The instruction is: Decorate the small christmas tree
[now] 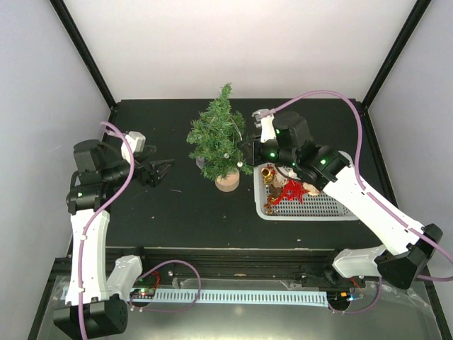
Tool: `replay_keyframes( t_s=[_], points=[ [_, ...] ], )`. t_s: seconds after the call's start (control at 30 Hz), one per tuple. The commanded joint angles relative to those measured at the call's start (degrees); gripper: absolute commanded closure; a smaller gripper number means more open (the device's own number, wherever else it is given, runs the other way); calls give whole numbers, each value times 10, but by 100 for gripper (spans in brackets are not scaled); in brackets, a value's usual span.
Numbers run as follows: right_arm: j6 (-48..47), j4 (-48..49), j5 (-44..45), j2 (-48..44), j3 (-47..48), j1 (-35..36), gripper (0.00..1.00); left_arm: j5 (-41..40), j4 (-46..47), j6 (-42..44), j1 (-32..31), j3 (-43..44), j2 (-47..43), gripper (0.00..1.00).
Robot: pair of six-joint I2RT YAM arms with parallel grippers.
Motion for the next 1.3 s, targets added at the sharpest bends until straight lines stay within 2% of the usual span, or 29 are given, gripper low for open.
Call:
replay_keyframes(
  t_s=[0.0, 0.17, 0.23, 0.3, 0.43, 0.53, 0.73, 0.87, 0.97, 1.13, 1.27],
  points=[
    [-8, -3, 14, 12, -15, -2, 99, 9, 10, -2, 5, 2, -6, 1],
    [-9, -4, 12, 27, -19, -2, 96, 9, 11, -1, 5, 1, -5, 1],
    [-12, -14, 17, 32, -12, -2, 84, 9, 10, -1, 5, 1, -4, 1],
    [-13, -19, 22, 29, -7, -2, 65, 9, 10, -1, 5, 2, -3, 1],
    [-14, -21, 34, 9, -4, -3, 51, 9, 11, -1, 6, 3, -1, 1],
    [-14, -34, 37, -6, 2, -2, 47, 9, 12, -2, 6, 2, 1, 1],
    [-22, -71, 52, -37, -5, -2, 45, 7, 12, 3, 6, -1, 2, 1],
    [-24, -104, 98, -52, -23, -3, 43, -6, 0, 13, 5, 8, 3, 1],
    [-13, -131, 138, -62, -30, -2, 41, -45, -46, 49, 8, 57, 16, 1],
    [-4, -163, 171, -84, -40, -17, 38, -40, -108, 62, 67, 134, 86, 1],
    [6, -188, 157, -99, -51, -67, 37, 24, -188, 92, 157, 178, 169, 1]
  ],
)
